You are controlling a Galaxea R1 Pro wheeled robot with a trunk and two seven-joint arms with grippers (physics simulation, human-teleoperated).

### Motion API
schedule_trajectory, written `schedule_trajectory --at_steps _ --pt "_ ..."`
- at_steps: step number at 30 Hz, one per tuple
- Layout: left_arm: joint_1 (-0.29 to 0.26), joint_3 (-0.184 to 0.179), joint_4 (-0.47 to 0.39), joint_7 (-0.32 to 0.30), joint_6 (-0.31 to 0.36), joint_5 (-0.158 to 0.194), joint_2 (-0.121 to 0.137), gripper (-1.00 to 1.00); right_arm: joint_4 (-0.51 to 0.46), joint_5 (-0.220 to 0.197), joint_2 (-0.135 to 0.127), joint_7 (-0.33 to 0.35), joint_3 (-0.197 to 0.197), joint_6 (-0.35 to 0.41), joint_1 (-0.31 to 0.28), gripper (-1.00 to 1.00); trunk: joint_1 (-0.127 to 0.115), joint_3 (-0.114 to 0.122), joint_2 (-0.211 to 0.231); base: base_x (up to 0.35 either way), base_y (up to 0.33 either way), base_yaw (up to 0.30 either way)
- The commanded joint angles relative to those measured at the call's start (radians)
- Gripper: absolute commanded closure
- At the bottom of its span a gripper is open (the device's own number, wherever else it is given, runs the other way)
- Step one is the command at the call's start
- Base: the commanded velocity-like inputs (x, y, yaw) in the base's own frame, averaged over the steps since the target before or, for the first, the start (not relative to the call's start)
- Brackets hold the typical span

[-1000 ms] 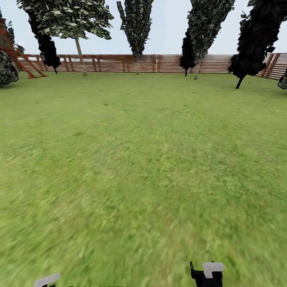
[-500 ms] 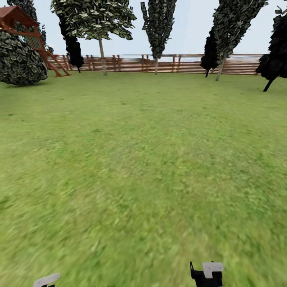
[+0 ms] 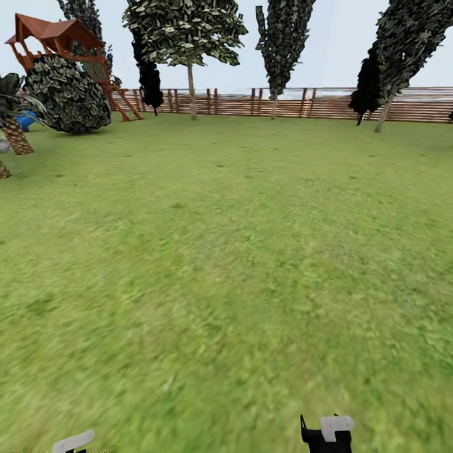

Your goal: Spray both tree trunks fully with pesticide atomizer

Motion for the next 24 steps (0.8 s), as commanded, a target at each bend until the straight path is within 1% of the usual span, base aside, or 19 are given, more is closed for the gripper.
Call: schedule_trajectory --at_steps 1,7,11,21,22,24 --pt "-0.001 0.008 0.001 -0.001 -0.003 -0.002 0.0 1.0 0.0 0.003 0.0 -0.01 0.008 0.0 0.0 -1.0 -0.004 0.004 0.007 0.0 0.0 0.161" --pt "-0.001 0.008 0.001 -0.001 -0.003 -0.001 0.0 1.0 0.0 0.003 0.0 -0.01 0.008 0.0 0.0 -1.0 -0.004 0.012 0.007 0.0 0.0 0.11" --pt "-0.001 0.009 0.001 0.0 -0.003 -0.001 0.0 1.0 0.0 0.003 -0.001 -0.01 0.008 0.0 0.0 -1.0 -0.004 0.018 0.007 0.072 0.0 0.028" --pt "-0.001 0.007 0.001 -0.004 -0.003 -0.002 0.001 1.0 0.0 0.003 0.0 -0.01 0.008 0.0 0.0 -1.0 -0.004 0.034 0.007 0.325 0.0 0.001" --pt "-0.001 0.005 0.001 -0.009 -0.012 -0.006 0.001 1.0 0.0 0.003 0.0 -0.01 0.008 0.0 0.0 -1.0 -0.004 0.035 0.007 0.339 0.0 0.0" --pt "0.012 0.0 0.0 -0.015 -0.068 -0.013 -0.001 1.0 0.0 0.003 0.0 -0.01 0.008 0.0 0.0 -1.0 -0.004 0.038 0.007 0.339 0.0 0.0"
